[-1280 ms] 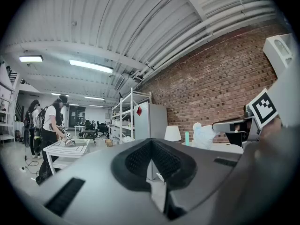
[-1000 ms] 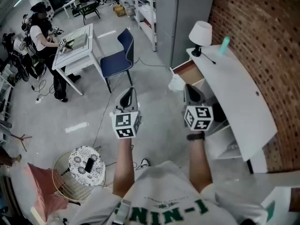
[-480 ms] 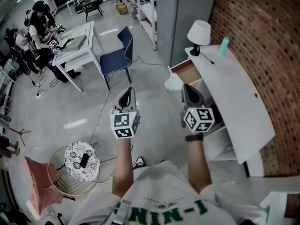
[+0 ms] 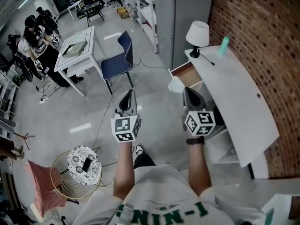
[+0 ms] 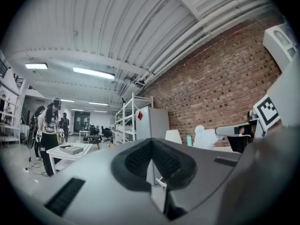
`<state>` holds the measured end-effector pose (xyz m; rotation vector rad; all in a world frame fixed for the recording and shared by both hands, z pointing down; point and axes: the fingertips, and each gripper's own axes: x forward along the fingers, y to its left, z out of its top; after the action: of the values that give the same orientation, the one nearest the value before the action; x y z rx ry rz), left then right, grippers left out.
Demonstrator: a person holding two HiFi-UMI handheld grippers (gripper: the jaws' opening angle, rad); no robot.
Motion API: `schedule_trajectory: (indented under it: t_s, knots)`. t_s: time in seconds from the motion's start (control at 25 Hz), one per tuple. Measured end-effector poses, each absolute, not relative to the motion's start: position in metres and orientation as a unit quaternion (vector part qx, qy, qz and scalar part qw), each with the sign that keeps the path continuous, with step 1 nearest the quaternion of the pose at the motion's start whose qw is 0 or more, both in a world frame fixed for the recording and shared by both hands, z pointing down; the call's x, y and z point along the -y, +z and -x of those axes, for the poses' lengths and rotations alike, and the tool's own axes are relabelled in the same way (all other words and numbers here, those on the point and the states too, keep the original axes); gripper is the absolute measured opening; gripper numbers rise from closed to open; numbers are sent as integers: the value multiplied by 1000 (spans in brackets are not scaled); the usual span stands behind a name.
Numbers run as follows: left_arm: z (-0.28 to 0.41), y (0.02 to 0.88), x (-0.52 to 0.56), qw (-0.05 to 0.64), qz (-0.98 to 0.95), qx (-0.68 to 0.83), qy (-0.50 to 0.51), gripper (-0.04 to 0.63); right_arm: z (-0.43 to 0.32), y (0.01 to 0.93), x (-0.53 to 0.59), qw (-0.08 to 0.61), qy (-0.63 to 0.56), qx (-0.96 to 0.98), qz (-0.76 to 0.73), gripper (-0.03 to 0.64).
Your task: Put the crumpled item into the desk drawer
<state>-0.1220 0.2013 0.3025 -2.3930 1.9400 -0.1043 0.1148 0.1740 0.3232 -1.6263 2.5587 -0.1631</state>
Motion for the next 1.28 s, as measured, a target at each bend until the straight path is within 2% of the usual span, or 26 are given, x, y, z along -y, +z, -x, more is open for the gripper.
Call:
schedule_trajectory:
  t_s: [0.32, 0.92, 1.28]
  knots:
    - [114, 326, -135, 31, 802, -594, -48, -5, -97, 345, -112, 43, -60, -839, 539, 2]
    - [141, 303, 87, 38, 862, -505, -29, -4, -53, 333, 64, 42, -48, -799, 598, 2]
    - [113, 319, 171, 18, 909, -416, -25, -5, -62, 353, 122, 36, -57, -752, 656, 2]
